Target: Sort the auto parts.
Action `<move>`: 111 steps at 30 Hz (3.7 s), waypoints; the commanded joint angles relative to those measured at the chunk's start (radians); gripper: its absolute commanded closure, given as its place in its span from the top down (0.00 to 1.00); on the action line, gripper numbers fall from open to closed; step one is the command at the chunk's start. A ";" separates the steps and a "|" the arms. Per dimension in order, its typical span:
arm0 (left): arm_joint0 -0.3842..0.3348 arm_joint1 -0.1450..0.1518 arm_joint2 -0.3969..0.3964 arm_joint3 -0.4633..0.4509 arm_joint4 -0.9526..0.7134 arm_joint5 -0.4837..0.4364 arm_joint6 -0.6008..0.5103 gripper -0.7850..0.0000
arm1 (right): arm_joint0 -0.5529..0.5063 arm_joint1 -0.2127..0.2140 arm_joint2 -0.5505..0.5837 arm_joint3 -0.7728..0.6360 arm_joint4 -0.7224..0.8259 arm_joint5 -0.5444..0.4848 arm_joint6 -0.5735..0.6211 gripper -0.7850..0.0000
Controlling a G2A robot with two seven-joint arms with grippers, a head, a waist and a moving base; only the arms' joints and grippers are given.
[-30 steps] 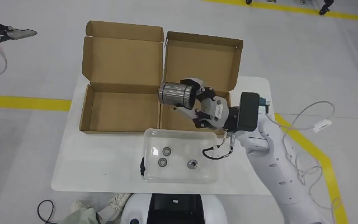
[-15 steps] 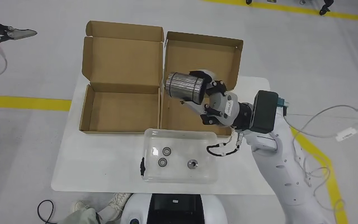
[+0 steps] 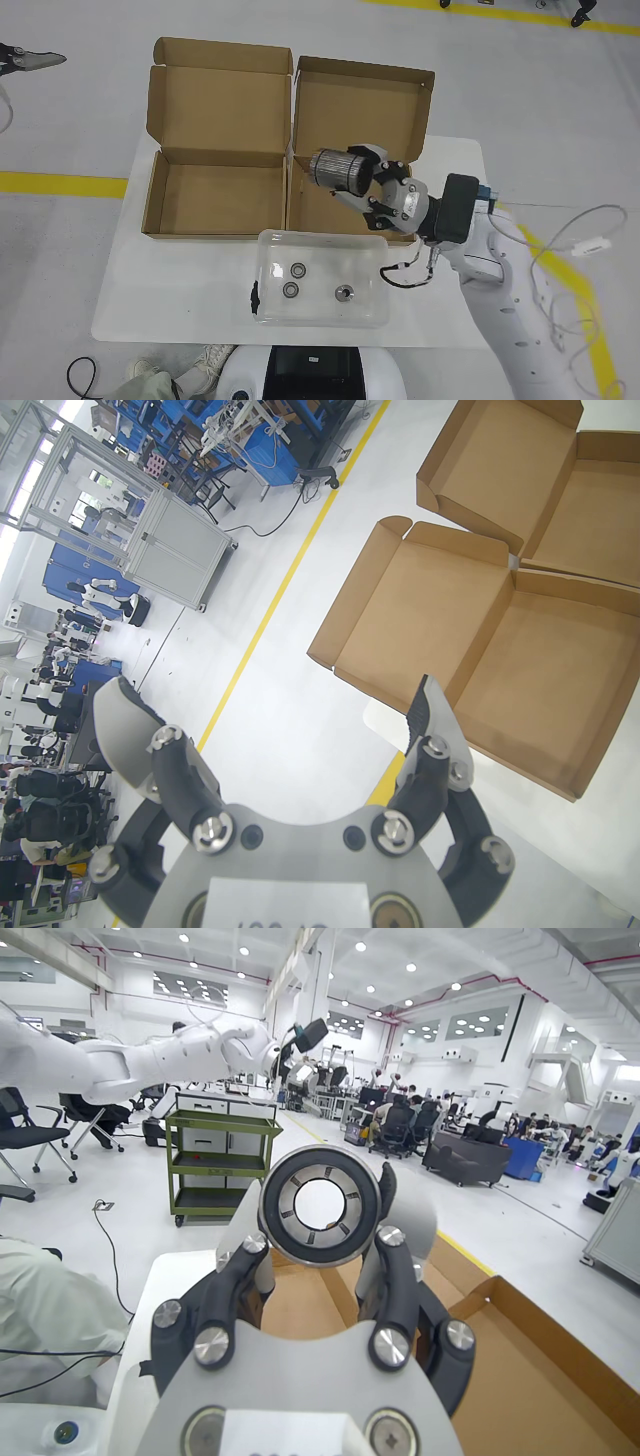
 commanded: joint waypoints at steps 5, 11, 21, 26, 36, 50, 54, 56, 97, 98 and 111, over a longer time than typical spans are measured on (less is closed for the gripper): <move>0.000 0.000 0.000 0.000 0.000 0.000 0.000 1.00 | -0.032 0.006 0.001 0.029 -0.023 0.017 0.042 0.00; 0.000 0.000 0.000 0.000 0.000 0.000 0.000 1.00 | -0.058 0.010 -0.019 0.067 -0.051 0.079 0.154 0.00; 0.000 0.000 0.000 0.000 0.000 0.000 0.000 1.00 | -0.025 0.006 -0.080 0.161 -0.086 0.151 0.264 0.00; 0.000 0.000 0.000 0.000 0.000 0.000 0.000 1.00 | 0.015 -0.001 -0.113 0.201 -0.092 0.191 0.291 0.00; 0.000 0.000 0.000 0.000 0.000 0.000 0.000 1.00 | 0.100 -0.018 -0.182 0.261 -0.089 0.271 0.394 0.00; 0.000 0.000 0.000 0.000 0.000 0.000 0.000 1.00 | 0.192 -0.040 -0.258 0.385 -0.078 0.349 0.563 0.00; 0.000 0.000 0.000 0.000 0.000 0.000 0.000 1.00 | 0.230 -0.049 -0.282 0.444 -0.061 0.354 0.597 0.00; 0.000 0.000 0.000 0.000 0.000 0.000 0.000 1.00 | 0.256 -0.056 -0.299 0.483 -0.046 0.350 0.619 0.00; 0.000 0.000 0.000 0.000 0.000 0.000 0.000 1.00 | 0.415 -0.135 -0.433 0.750 0.033 0.323 0.619 0.93; 0.000 0.000 0.000 0.000 0.000 0.000 0.000 1.00 | 0.408 -0.131 -0.427 0.734 0.023 0.323 0.617 0.94; 0.000 0.000 0.000 0.000 0.000 0.000 0.000 1.00 | 0.155 -0.044 -0.244 0.269 -0.063 0.231 0.633 0.96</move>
